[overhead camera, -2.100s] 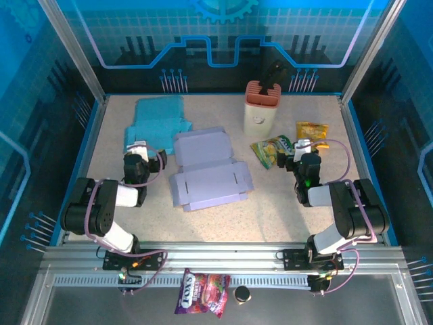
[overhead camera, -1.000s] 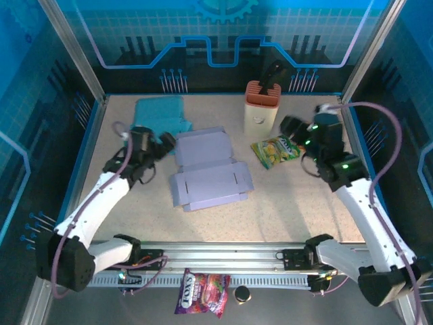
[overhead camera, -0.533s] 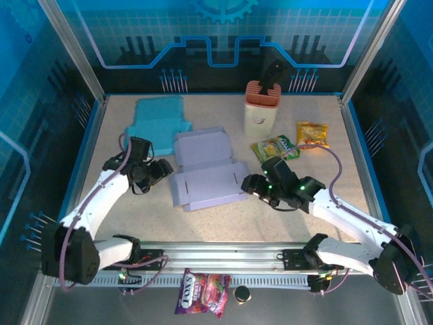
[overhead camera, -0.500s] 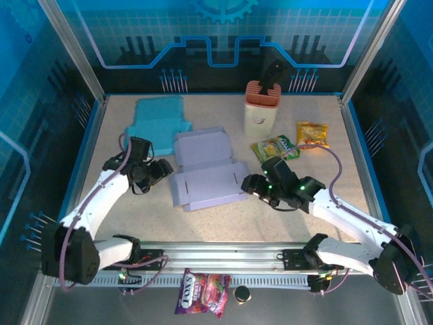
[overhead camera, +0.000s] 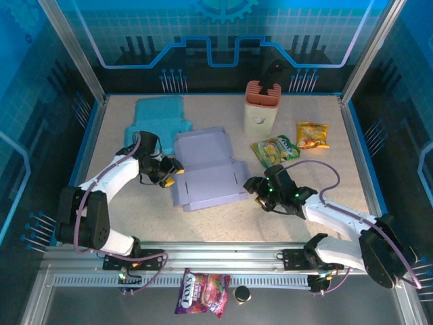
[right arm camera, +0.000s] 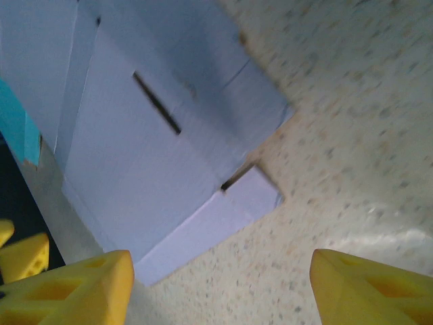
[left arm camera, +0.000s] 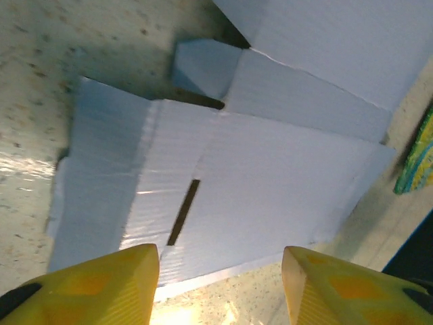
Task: Fold the paper box
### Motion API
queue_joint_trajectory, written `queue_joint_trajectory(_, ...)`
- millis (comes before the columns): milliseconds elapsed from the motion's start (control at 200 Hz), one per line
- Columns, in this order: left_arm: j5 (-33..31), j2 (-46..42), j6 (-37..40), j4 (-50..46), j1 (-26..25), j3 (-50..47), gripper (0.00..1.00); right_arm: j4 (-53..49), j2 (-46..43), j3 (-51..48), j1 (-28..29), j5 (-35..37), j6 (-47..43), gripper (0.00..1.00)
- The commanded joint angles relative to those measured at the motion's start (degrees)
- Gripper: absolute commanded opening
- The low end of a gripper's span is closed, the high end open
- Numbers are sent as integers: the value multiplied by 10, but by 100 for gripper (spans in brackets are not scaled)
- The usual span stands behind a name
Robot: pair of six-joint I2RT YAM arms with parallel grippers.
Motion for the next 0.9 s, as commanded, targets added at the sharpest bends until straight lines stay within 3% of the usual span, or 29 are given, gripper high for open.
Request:
queue_joint_trajectory(0,7,25,1,-2,18,21,43,90,15,-13,-22,-11,32,69)
queue_joint_trajectory(285,17,124,22,38,23,64,33,207,109,-29,-28,-26,80,67)
queue_joint_trajectory(655,-3,174,53,51,23,40,32,309,185,-35,-40,-37,100,64)
queue_joint_trajectory(895,-31,194,78,41,16,36,31,316,176,-47,-49,-26,92,63)
